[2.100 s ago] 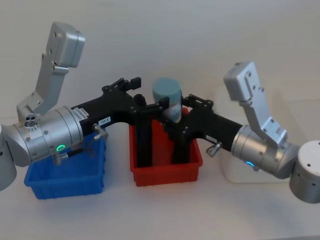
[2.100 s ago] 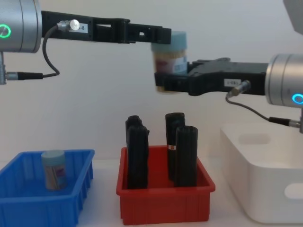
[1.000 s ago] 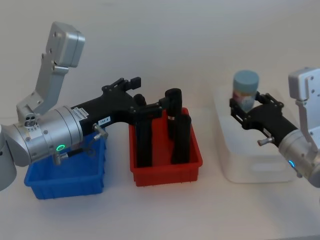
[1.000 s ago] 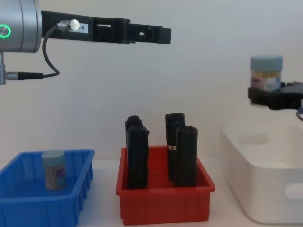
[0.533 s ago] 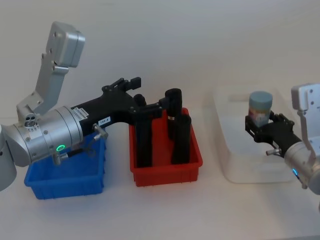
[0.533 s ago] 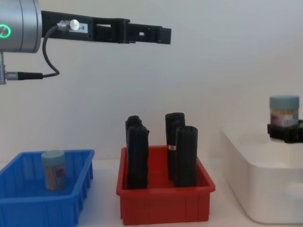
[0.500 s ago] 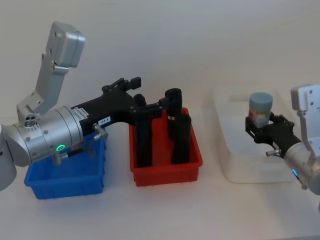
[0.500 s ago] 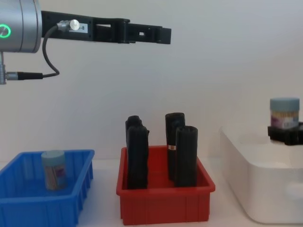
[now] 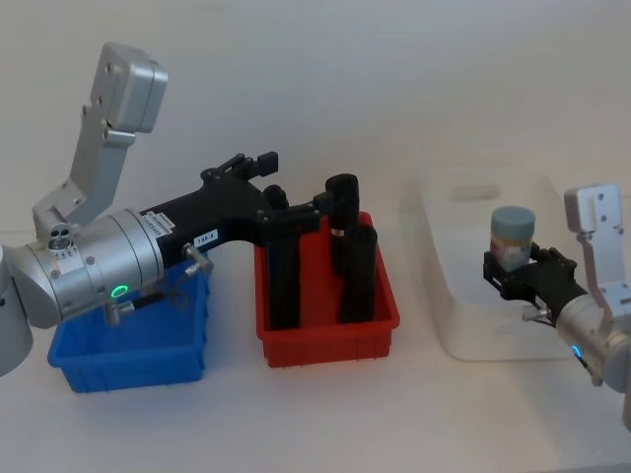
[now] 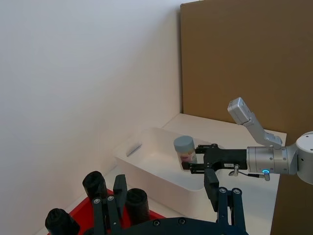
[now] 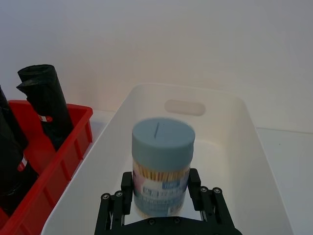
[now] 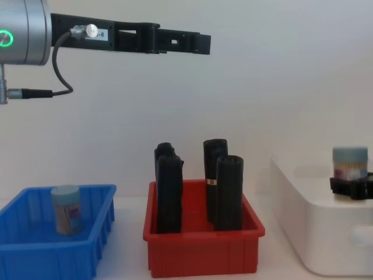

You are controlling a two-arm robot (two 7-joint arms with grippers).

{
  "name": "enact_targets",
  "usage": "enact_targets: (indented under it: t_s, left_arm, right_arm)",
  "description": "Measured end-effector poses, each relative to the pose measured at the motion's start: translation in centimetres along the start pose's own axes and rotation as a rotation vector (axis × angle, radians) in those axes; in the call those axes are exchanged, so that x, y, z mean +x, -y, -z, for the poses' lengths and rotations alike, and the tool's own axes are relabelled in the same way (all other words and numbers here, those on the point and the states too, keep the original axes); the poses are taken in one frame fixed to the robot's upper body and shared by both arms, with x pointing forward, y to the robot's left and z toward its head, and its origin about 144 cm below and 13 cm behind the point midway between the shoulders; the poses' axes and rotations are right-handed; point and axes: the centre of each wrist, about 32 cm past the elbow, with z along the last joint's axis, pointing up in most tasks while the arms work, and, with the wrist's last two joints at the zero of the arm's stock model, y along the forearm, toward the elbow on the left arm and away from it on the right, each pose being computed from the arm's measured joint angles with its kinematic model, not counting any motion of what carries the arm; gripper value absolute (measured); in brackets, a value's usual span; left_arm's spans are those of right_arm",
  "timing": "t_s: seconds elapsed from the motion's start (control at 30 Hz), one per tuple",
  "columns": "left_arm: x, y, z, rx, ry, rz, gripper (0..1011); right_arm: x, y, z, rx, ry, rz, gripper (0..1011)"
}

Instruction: Pick the cotton swabs from the blue box and place them into the white box.

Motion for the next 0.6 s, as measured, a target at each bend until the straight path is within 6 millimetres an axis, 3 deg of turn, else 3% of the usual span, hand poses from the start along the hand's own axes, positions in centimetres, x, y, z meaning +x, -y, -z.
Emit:
enact_targets:
  t_s: [0.43, 0.6]
  left_arm:
    - [0.00, 0.00, 0.00, 0.000, 0.000, 0.000, 1000]
    - [0.00, 0.00, 0.00, 0.000, 0.000, 0.000, 1000]
  right_arm:
    - [0.09, 0.00, 0.31, 0.001, 0.004, -0.005, 990]
    - [0.09, 0.20, 0.22, 0.028, 0.010, -0.005, 1001]
